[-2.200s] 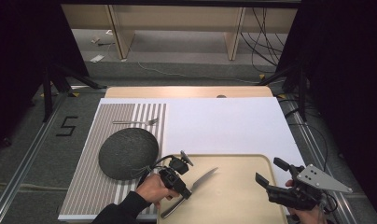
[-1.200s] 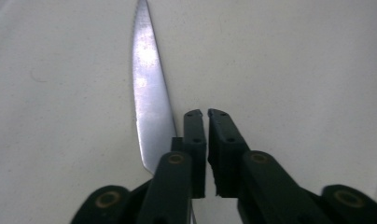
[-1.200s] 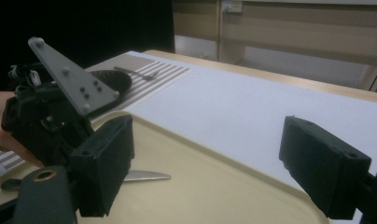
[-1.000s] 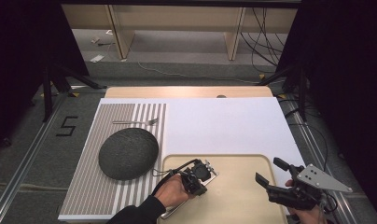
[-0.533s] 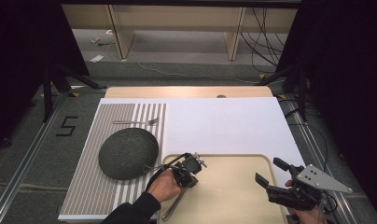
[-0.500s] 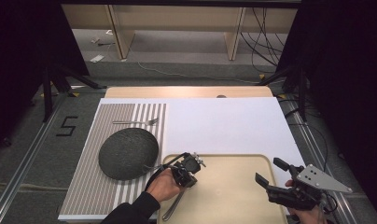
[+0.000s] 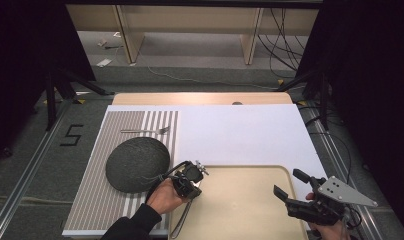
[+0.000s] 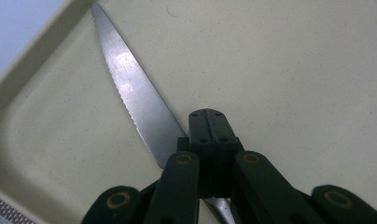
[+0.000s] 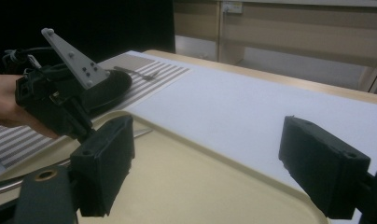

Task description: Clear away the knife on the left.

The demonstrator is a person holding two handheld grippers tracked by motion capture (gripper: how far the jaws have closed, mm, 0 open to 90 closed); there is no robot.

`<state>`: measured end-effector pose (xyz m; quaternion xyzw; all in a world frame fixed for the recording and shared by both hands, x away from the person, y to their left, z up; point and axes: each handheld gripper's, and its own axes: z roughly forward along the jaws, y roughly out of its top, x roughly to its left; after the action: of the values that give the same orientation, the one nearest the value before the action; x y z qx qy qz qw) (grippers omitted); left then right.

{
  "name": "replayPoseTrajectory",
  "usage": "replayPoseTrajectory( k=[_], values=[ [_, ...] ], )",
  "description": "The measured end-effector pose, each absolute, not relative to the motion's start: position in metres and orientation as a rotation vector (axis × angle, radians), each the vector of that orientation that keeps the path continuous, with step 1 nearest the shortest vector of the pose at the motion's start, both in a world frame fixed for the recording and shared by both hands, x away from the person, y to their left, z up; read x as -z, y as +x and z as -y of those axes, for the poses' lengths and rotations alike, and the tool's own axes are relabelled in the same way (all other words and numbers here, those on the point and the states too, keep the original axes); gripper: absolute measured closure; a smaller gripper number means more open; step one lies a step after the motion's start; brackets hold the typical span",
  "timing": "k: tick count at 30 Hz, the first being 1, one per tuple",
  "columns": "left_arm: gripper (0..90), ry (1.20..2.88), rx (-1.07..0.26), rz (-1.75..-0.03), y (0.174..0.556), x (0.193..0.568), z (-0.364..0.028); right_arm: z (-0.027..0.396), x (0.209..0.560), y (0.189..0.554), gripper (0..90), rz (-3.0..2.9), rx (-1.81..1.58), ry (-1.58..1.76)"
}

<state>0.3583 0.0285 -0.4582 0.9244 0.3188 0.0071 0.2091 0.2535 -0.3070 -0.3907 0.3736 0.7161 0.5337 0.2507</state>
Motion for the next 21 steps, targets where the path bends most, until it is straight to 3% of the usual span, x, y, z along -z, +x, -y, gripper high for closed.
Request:
replayPoseTrajectory(
  k=[13,21],
  values=[
    [90.0,2.599,-0.032,-0.905,0.354,0.460,-0.033,0.307,0.391,0.254,19.2,-1.950,-1.454,1.020],
    [89.9,2.571,-0.019,-0.980,0.352,0.460,-0.058,0.307,0.391,0.254,19.3,-1.949,-1.453,1.020]
  ],
)
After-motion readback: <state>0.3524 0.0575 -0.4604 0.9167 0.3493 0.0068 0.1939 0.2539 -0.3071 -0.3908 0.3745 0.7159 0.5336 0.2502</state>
